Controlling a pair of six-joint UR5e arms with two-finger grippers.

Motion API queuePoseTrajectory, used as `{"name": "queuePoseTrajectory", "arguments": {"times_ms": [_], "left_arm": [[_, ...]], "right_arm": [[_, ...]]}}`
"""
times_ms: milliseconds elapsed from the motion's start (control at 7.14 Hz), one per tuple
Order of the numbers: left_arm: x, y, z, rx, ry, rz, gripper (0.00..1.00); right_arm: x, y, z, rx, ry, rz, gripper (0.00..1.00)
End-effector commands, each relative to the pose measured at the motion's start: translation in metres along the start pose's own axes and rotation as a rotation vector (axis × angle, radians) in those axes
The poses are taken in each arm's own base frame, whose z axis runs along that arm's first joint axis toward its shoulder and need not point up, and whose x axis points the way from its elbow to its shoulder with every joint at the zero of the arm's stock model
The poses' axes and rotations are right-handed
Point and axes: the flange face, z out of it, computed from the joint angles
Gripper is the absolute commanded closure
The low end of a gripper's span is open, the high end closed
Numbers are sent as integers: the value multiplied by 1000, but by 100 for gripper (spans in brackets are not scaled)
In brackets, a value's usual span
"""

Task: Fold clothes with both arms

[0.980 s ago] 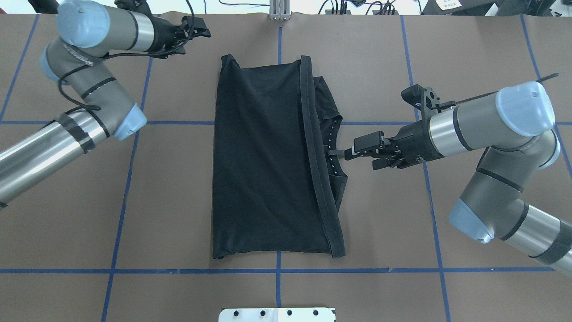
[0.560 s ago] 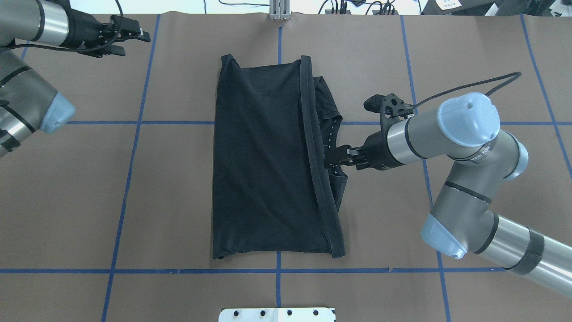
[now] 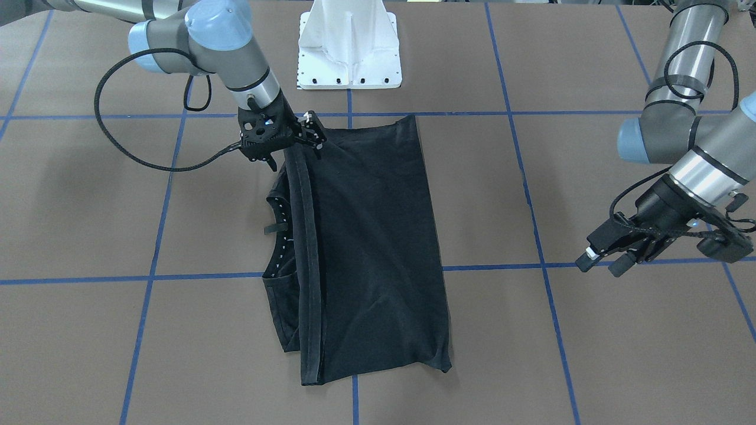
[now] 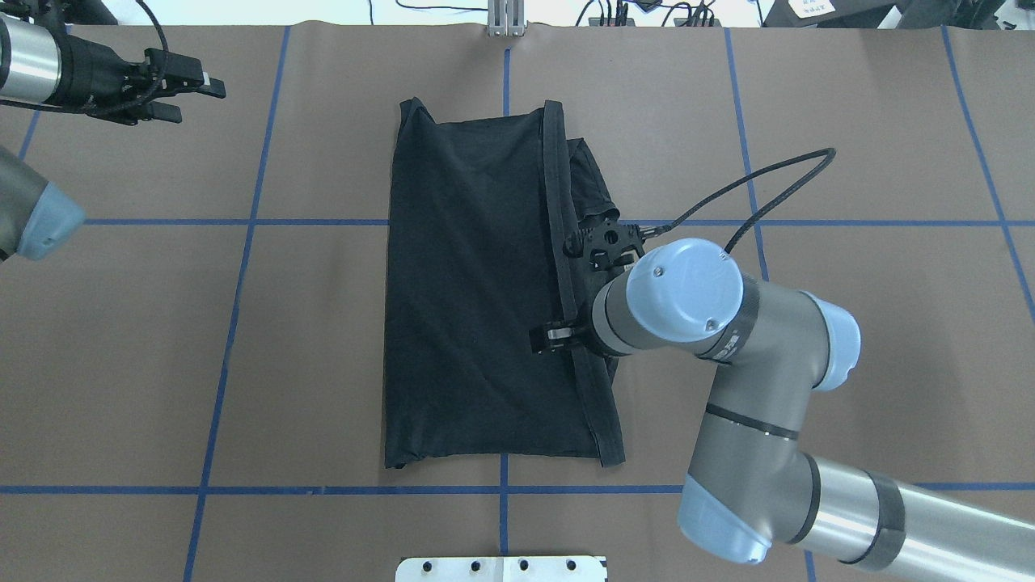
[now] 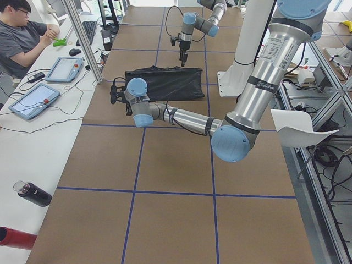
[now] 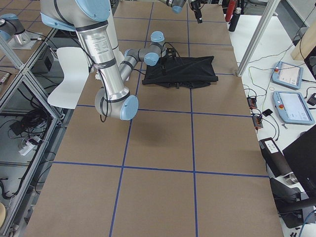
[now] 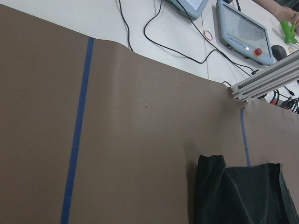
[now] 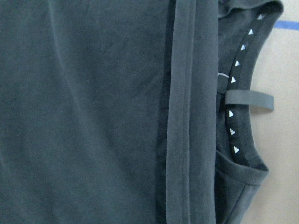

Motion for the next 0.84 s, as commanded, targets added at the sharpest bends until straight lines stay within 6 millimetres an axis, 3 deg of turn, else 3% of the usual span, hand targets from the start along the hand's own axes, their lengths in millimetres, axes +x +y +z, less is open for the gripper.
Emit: {"name": "queuePoseTrajectory", "arguments": {"times_ms": [0,420,700], "left_arm": [[-7,4,-1,-7,-6,-6,0],[-12,6,0,-8,-12,-10,0],[-12,8,2,-10,-13,-11,0]], "right_arm": [[-23,51,26,3,141,-86,0],[-11,68,36,-54,240,-141,0],[-15,81,43,-72,256,-170,0]]}}
